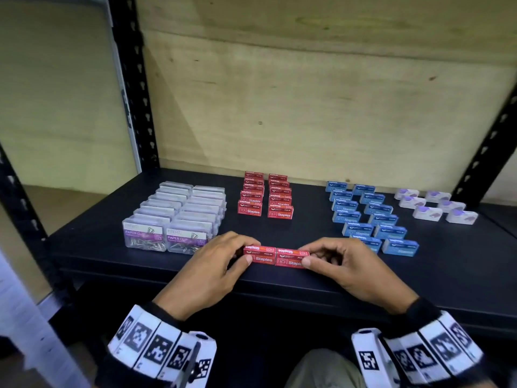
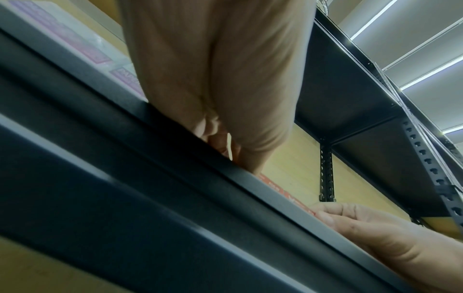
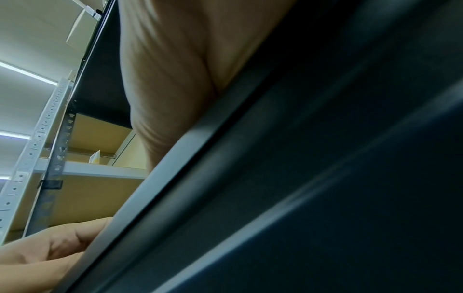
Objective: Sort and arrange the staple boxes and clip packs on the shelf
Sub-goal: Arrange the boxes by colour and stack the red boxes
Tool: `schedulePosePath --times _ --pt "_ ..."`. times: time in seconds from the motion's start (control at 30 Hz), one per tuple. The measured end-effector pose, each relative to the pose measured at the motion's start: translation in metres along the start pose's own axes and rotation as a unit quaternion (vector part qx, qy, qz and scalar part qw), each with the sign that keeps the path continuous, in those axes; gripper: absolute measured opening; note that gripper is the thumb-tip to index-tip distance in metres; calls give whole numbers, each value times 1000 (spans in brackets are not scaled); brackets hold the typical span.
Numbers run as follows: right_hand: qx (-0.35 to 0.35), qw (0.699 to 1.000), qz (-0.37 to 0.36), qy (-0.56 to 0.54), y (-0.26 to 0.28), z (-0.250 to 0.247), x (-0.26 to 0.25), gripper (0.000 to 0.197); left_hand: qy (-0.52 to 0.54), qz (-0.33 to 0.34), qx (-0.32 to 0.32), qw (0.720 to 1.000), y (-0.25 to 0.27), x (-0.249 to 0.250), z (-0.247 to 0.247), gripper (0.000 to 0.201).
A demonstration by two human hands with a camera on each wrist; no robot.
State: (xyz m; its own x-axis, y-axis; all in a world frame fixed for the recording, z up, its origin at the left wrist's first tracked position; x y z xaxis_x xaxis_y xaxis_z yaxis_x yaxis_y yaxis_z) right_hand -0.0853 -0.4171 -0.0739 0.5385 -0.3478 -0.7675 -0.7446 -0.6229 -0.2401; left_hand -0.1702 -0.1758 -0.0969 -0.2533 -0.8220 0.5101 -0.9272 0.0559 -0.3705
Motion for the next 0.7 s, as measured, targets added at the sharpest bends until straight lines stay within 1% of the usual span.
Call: schedulePosePath --times 0.4,0.47,0.53,0.6,0.7 --pt "-3 1000 -7 1 -2 2 2 14 -3 -15 -15 1000 -1 3 -2 28" --pt "-1 1000 1 -5 -2 2 3 21 0 -26 -24 999 -2 5 -4 34" --pt "-5 1000 10 -13 -3 0 2 32 -5 -40 -38 998 -2 10 -5 46" --pt "-20 1000 13 -1 -5 -5 -2 38 -27 -40 -46 998 -3 16 -11 56" --pt "-61 996 6 59 -12 -20 -17 40 -78 -26 -50 995 -15 33 -30 54"
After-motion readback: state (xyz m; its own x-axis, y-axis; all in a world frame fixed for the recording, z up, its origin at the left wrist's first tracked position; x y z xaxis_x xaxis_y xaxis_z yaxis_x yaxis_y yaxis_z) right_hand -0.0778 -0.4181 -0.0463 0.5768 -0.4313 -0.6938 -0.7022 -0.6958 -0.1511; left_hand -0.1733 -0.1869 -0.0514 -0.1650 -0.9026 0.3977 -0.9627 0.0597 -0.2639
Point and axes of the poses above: each hand's wrist, its own y-axis away from the middle knuckle, its own z-axis out of the palm, x = y × z, the point moved 2 cm from there along -y, towards the middle knuckle, and after that the axes turned 1 degree about x, right-handed, at the moved point
